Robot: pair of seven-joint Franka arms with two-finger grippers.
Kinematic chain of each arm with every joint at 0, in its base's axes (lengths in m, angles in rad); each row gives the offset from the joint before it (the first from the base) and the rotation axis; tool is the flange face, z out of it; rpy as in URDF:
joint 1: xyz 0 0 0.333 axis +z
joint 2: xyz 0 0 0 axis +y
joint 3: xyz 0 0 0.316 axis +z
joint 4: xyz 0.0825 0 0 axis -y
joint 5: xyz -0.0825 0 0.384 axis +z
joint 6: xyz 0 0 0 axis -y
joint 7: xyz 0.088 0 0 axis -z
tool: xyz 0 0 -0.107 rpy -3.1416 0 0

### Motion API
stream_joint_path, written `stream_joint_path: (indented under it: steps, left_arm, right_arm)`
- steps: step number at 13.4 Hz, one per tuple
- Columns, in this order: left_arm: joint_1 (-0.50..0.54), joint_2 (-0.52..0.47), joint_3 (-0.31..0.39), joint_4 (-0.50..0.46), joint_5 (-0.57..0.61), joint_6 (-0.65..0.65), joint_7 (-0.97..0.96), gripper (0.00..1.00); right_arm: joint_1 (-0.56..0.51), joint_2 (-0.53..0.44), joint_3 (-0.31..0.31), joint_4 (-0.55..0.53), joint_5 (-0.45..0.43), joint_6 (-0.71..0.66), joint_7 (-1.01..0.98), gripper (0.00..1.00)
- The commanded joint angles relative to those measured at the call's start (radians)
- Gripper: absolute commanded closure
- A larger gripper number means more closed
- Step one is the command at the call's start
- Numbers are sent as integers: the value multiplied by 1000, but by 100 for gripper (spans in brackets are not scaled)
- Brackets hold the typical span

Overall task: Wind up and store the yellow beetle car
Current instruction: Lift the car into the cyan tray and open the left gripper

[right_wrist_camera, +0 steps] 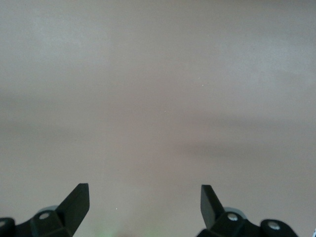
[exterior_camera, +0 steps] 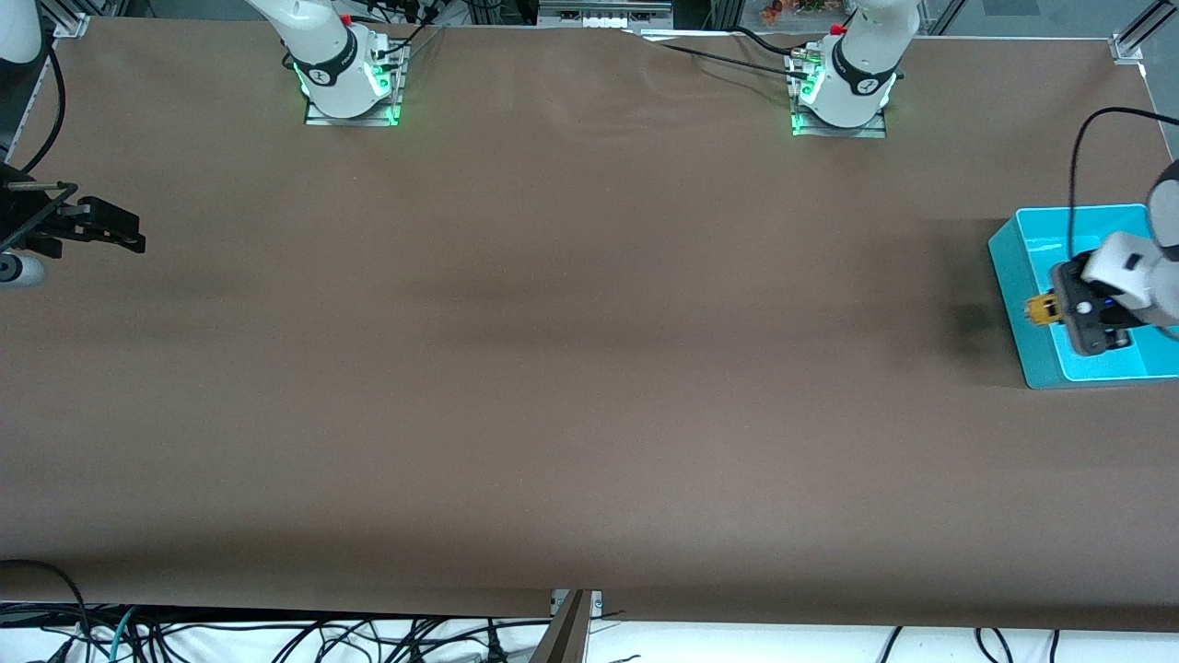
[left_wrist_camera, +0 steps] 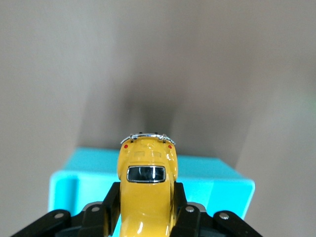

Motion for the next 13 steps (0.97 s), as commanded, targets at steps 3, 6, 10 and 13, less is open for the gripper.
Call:
stream_joint_path:
  steps: [3, 6, 10, 13]
  left_arm:
    - [213, 17, -14, -141, 76, 224, 169, 96]
    - [282, 35, -12, -267, 83, 454, 175, 94]
    - [325, 132, -14, -275, 123, 562, 176, 76]
    - [316, 111, -23, -264, 123, 551, 196, 0]
  right_arm:
    - [-2, 2, -3, 16, 0, -3, -17, 0]
    - [-2, 7, -3, 16, 0, 5, -17, 0]
    - [-2, 7, -5, 16, 0, 5, -17, 0]
    - [-2, 7, -3, 16, 0, 5, -17, 0]
